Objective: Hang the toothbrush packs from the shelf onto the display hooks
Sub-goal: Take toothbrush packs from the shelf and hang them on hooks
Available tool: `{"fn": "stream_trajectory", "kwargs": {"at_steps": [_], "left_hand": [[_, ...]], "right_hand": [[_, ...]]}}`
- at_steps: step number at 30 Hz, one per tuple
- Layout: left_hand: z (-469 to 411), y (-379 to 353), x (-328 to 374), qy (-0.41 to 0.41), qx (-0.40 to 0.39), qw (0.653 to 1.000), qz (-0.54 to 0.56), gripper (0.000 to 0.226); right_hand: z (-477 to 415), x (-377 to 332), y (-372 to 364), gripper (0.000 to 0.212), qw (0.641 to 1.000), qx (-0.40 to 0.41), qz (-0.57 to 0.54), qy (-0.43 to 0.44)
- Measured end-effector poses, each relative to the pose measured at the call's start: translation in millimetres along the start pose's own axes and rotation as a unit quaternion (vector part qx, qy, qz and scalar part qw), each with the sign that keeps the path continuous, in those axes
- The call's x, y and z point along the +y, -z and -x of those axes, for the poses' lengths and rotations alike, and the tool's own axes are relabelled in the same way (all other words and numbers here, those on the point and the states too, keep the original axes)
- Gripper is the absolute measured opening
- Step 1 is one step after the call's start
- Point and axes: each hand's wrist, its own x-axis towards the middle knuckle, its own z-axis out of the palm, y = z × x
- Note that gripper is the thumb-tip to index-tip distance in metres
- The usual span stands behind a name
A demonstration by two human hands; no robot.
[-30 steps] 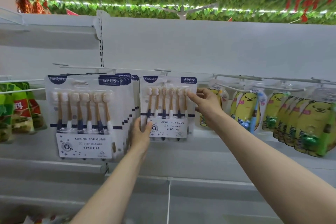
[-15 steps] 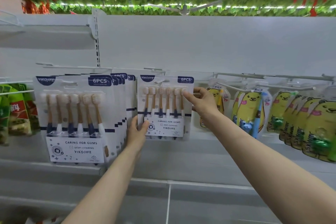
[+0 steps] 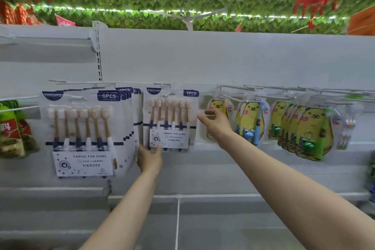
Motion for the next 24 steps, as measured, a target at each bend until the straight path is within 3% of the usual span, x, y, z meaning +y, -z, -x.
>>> {"fn": "stream_trajectory", "kwargs": {"at_steps": [3, 6, 12, 17, 24], "left_hand": [[35.5, 7.1, 9.7, -0.026, -0.005, 0.997, -0.071, 0.080], [74.4, 21.3, 33.1, -0.094, -0.079, 0.984, -0.132, 0.069], [173.2, 57.3, 82.3, -0.297, -0.196, 0.872, -0.337, 0.062], [251.3, 67.0, 109.3, -0.360, -0.255, 0.815, -0.376, 0.060], [331.6, 37.9, 124.3, -0.408, -0.313, 0.781, -0.354, 0.055]], "right_hand": [[34.9, -3.8, 28.1, 0.049, 0.998, -0.007, 0.062, -0.001], [78.0, -16.9, 65.8, 0.052, 0.986, -0.017, 0.164, 0.038], [173.5, -48.8, 143.6, 0.047, 0.884, -0.039, 0.452, 0.117], [256.2, -62.4, 197.3, 0.047, 0.831, -0.066, 0.542, 0.105], [339.2, -78.1, 274.6, 0.049, 0.792, -0.035, 0.601, 0.096]]}}
